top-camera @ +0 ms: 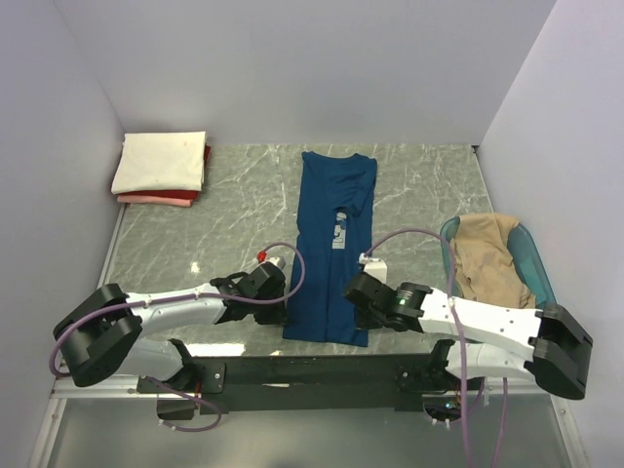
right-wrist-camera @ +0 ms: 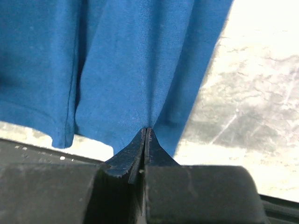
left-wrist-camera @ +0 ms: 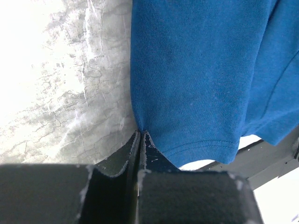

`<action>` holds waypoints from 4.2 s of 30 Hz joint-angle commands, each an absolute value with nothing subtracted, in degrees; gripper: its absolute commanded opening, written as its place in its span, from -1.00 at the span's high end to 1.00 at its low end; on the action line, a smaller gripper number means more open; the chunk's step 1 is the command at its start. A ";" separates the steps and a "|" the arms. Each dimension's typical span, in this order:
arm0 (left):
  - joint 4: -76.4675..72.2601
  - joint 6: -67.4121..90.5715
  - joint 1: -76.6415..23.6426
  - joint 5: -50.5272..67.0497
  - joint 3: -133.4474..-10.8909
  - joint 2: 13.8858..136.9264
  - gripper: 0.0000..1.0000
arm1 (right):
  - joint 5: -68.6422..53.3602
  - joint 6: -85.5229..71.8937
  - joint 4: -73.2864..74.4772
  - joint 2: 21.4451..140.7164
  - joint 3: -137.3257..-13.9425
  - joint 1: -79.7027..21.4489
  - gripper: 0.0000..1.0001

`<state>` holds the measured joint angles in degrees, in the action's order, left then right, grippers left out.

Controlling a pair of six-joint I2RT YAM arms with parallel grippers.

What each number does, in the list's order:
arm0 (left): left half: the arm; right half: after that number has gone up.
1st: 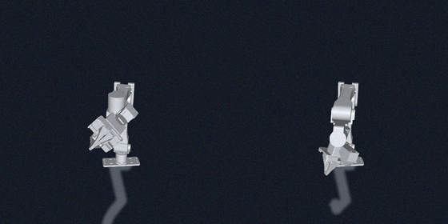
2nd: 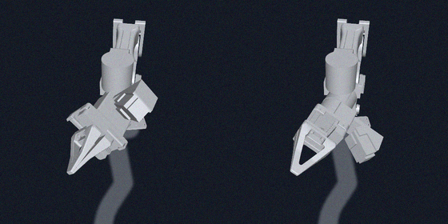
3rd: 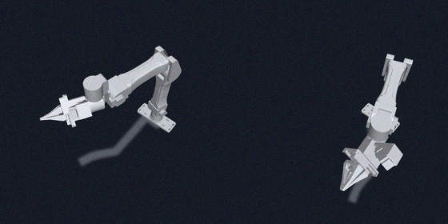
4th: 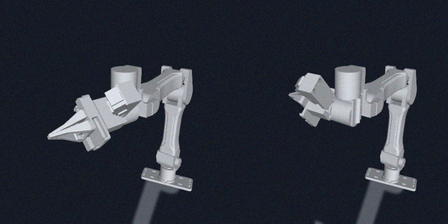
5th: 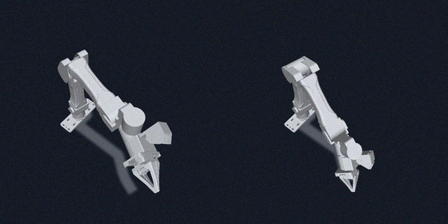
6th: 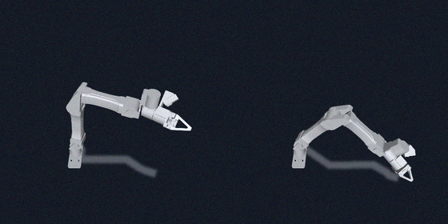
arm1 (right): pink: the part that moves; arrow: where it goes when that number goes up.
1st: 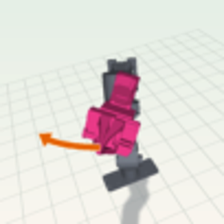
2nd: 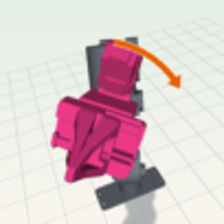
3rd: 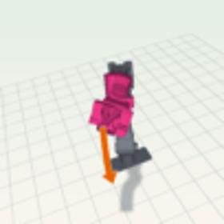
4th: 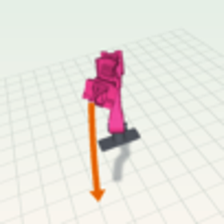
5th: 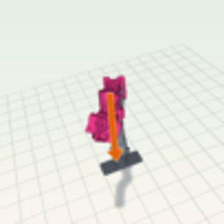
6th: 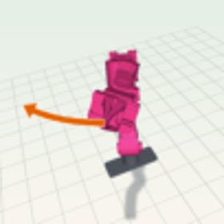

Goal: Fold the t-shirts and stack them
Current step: Fold the tshirt

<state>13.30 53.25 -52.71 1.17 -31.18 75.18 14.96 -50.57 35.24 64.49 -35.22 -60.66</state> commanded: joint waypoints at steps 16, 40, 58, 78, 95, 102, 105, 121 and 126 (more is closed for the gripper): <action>12.74 53.61 -53.00 0.70 -30.94 72.77 0.79 | 15.56 -50.01 39.91 59.84 -41.04 -61.08 1.00; 15.02 44.22 -61.42 0.18 -50.26 82.16 0.15 | 10.81 -62.30 37.79 52.21 -29.01 -59.77 0.28; 17.05 41.92 -68.38 -2.81 -63.80 102.38 0.13 | 8.44 -67.24 32.61 45.88 -21.18 -59.50 0.29; 18.81 44.82 -69.26 -4.83 -63.11 99.41 0.99 | 7.38 -67.68 29.00 47.81 -17.93 -58.54 0.38; 13.63 51.23 -66.62 0.78 -54.15 89.04 0.99 | 10.02 -69.43 40.16 39.64 -19.51 -58.10 0.84; 8.35 53.70 -65.04 6.32 -49.32 87.71 0.99 | 10.64 -70.05 43.07 36.56 -19.60 -58.09 0.83; 6.08 54.40 -65.04 7.90 -47.56 88.68 0.99 | 10.02 -69.96 42.54 36.65 -19.34 -58.01 0.81; 0.35 53.87 -64.69 15.63 -48.25 90.70 0.94 | 14.59 -67.33 50.09 34.63 -27.24 -57.92 0.22; -7.99 57.56 -62.32 21.53 -44.65 88.51 0.94 | 15.47 -66.89 50.45 34.45 -29.00 -57.75 0.22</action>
